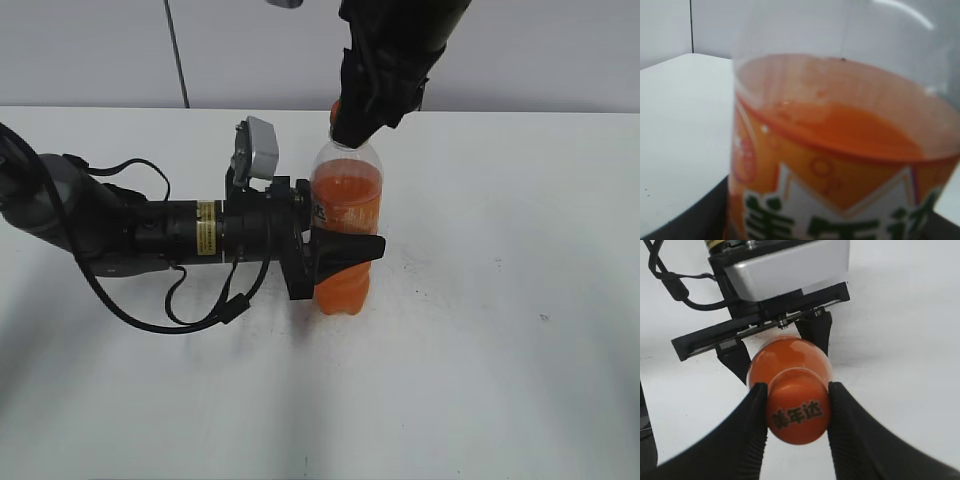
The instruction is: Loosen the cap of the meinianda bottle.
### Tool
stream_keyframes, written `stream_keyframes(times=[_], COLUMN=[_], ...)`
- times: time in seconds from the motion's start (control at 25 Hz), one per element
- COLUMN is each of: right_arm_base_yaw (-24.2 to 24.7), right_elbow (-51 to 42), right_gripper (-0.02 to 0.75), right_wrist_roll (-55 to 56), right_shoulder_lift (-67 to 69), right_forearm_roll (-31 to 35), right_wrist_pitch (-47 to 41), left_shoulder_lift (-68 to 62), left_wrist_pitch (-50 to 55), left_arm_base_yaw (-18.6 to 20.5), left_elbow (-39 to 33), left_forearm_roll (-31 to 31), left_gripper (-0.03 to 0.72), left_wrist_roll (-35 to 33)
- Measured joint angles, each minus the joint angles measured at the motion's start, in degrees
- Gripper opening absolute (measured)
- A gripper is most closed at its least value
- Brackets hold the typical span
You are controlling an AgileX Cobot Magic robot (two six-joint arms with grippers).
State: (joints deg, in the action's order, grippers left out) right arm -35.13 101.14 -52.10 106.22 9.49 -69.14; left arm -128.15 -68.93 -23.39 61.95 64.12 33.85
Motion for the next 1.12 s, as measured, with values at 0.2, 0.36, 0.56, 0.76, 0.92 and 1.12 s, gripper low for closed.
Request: stream_keyframes(times=[0.2,0.36,0.56,0.76,0.92,1.12], right_arm_base_yaw=[0.0,0.0,0.0,0.08,3.09,11.87], right_elbow=[-0.18,-0.18,-0.18,-0.18,-0.34,-6.14], right_gripper=[0.272,0.272,0.272,0.272,0.272,0.272], right_wrist_roll=[-1.32,-1.45,3.58,24.48,37.61,44.61], right_shoulder_lift=[-0.88,-3.53,-5.62,-7.3,-7.73,-7.8], right_forearm_roll=[0.07,1.79,2.99,-3.45,-8.13,-9.05], right_wrist_pitch=[-0.54,-0.59,-0.65,-0.65,-0.65,-0.31], left_shoulder_lift=[0.0,0.0,0.0,0.0,0.0,0.0], left_wrist_pitch=[-0.2,-0.2,-0.2,-0.2,-0.2,-0.2], left_arm_base_yaw=[0.0,0.0,0.0,0.0,0.0,0.0], left_elbow=[0.0,0.0,0.0,0.0,0.0,0.0], left_forearm_roll=[0.66,0.66,0.66,0.66,0.7,0.83], left_gripper=[0.426,0.426,0.426,0.426,0.426,0.426], left_wrist_roll=[-0.13,-0.13,-0.13,-0.13,-0.13,-0.13])
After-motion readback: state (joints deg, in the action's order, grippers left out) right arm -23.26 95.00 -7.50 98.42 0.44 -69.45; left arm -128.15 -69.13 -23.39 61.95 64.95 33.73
